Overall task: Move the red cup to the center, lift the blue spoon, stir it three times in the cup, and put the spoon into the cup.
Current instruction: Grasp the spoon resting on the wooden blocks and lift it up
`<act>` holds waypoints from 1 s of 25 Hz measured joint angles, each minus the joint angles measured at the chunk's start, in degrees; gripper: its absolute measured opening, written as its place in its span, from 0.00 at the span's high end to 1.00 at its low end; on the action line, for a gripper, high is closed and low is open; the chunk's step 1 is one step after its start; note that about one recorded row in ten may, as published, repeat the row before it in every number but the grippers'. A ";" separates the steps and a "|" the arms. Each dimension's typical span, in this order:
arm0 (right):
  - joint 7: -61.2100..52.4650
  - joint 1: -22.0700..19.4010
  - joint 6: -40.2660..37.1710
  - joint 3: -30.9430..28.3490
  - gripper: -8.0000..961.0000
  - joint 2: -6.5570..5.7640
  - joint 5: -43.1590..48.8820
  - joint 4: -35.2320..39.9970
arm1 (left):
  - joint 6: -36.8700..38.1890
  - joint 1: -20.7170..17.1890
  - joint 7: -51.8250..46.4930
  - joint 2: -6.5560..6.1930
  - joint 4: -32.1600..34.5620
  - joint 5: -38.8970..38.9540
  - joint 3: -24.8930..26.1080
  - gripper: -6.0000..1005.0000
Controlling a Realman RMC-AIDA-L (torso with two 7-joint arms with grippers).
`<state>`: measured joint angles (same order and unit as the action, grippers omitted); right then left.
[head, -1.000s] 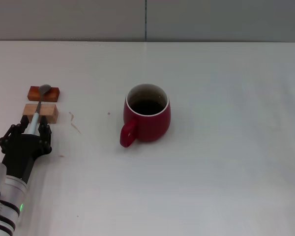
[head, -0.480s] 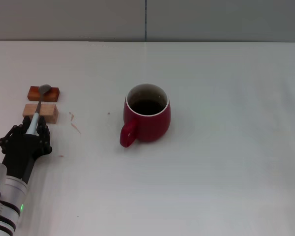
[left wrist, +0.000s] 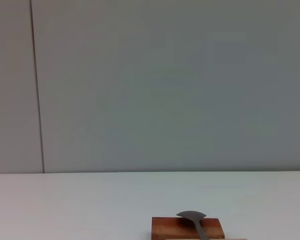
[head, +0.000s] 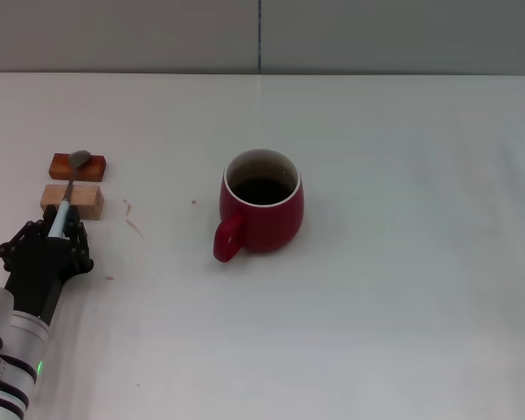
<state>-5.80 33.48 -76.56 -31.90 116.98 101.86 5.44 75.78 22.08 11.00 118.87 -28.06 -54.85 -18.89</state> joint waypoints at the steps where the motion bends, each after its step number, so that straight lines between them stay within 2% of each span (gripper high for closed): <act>1: 0.00 0.00 0.00 0.00 0.21 0.00 0.00 -0.01 | -0.06 0.02 0.01 0.02 0.04 0.00 0.00 0.74; 25: 0.00 -0.48 -1.36 0.00 0.21 0.12 0.18 0.01 | -0.31 0.07 0.06 0.13 -0.15 0.00 0.65 0.80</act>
<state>-5.80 33.01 -77.92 -31.90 117.10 102.04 5.45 75.47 22.15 11.06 119.00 -28.20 -54.84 -18.25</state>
